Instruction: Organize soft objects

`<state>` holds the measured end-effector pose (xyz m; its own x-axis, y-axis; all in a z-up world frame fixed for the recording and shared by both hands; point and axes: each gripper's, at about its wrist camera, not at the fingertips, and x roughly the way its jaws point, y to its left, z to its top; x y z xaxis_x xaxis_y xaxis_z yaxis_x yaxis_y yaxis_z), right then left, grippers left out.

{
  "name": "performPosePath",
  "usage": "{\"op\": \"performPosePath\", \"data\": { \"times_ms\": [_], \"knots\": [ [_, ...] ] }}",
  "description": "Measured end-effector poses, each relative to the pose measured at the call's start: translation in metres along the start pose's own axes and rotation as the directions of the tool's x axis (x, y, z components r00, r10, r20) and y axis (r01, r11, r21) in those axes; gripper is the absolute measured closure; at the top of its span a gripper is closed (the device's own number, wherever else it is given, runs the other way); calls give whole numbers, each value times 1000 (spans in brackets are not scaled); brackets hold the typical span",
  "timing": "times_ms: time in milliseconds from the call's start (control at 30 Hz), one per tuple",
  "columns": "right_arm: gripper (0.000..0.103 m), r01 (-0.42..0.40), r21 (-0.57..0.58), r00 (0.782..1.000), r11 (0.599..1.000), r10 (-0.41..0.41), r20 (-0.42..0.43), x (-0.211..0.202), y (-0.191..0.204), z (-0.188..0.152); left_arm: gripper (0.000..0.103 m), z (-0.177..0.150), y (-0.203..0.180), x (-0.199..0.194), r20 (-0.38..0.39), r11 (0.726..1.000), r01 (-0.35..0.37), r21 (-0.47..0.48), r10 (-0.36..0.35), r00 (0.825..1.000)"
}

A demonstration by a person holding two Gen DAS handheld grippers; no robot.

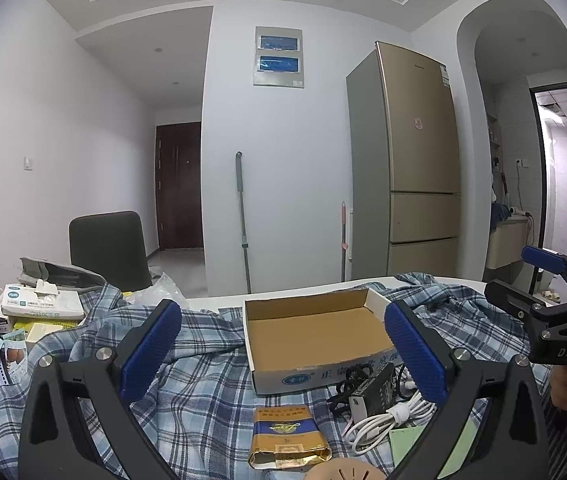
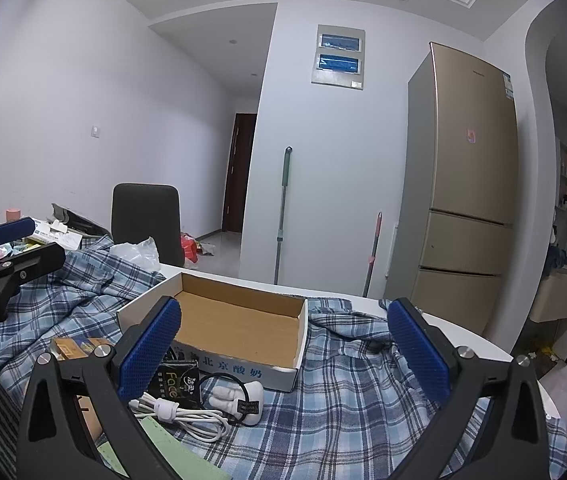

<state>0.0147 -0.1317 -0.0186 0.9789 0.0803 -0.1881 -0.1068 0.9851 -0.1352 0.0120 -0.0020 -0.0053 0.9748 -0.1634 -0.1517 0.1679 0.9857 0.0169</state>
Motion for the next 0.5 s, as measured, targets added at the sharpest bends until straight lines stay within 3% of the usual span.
{"op": "performPosePath", "data": {
  "times_ms": [500],
  "knots": [
    [0, 1, 0, 1000, 1000, -1, -4, 1, 2, -1, 0, 0, 1, -3, 6, 1000, 1, 3, -1, 1000]
  ]
}}
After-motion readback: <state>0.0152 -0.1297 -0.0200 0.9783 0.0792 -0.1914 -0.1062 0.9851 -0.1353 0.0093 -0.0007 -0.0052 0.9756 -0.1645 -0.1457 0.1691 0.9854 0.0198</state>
